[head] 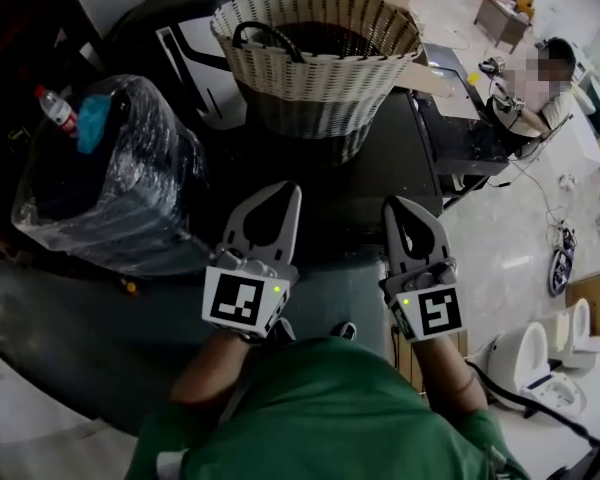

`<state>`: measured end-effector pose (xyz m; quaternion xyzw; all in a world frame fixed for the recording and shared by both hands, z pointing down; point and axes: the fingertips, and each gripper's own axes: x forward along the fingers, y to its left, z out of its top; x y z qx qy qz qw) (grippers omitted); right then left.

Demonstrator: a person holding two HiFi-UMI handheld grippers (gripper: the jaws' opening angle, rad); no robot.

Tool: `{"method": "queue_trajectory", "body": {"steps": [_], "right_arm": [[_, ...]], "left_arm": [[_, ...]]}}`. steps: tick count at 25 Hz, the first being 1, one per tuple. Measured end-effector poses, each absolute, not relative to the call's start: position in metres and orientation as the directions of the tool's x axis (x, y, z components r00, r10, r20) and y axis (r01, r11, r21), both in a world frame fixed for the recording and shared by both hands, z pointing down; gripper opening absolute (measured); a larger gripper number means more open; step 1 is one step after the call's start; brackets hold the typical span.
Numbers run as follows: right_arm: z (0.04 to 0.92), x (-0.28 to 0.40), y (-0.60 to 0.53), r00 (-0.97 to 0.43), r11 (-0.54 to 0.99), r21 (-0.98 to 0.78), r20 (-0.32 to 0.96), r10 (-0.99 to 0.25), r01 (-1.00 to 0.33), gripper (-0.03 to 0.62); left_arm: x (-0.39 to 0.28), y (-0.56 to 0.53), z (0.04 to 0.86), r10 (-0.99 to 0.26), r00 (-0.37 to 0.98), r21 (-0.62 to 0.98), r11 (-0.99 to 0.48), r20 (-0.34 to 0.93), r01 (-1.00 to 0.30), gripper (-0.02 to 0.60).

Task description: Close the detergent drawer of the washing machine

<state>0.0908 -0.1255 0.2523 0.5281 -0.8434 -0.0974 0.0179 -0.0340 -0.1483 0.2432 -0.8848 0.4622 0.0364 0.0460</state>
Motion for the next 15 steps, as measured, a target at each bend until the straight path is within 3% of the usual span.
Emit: {"method": "queue_trajectory", "body": {"steps": [10,15], "right_arm": [[0.254,0.085,-0.12,-0.459,0.44,0.189,-0.07,-0.886,-0.878,0.02],[0.249,0.096,-0.127,-0.428,0.413,0.163,-0.075,-0.901,-0.896,0.02]], "left_arm": [[-0.062,-0.146,0.246,-0.84,0.53,-0.012,-0.533,-0.115,-0.846,0.02],[-0.117,-0.164,0.238,-0.891,0.432,-0.01,-0.435,-0.135,-0.9,0.02]]}}
